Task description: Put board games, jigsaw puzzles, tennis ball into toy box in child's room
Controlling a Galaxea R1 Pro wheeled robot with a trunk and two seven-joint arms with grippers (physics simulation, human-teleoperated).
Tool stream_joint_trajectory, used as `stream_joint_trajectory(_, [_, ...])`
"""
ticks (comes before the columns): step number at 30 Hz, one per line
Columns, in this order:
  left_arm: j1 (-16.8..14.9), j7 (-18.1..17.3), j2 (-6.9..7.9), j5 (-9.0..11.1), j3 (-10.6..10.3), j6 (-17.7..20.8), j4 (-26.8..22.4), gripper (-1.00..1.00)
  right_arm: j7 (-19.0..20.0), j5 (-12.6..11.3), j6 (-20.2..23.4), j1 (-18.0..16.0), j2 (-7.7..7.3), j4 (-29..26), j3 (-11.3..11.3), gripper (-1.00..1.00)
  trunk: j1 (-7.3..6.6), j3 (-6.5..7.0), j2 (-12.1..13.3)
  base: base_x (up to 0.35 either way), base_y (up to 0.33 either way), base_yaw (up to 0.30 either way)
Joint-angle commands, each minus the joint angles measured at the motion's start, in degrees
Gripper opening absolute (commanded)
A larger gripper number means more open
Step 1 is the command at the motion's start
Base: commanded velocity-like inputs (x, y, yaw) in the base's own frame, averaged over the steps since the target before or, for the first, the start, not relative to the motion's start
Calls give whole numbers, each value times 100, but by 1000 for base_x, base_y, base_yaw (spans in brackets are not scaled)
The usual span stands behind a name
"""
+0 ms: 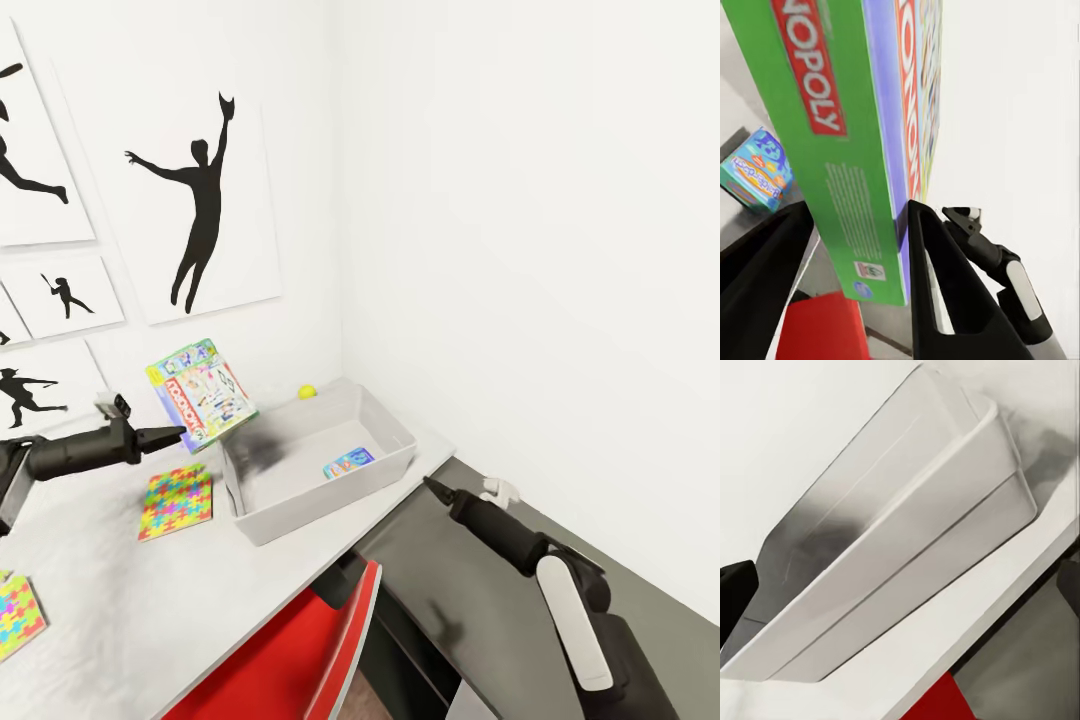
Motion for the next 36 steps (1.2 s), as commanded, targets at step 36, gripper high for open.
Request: stream_joint_trajectory(36, [-1900,852,-1240,-1936,-865,60,3098,-100,23,9,69,-4,1,6,-95,100,0,-7,-6,0,0,0])
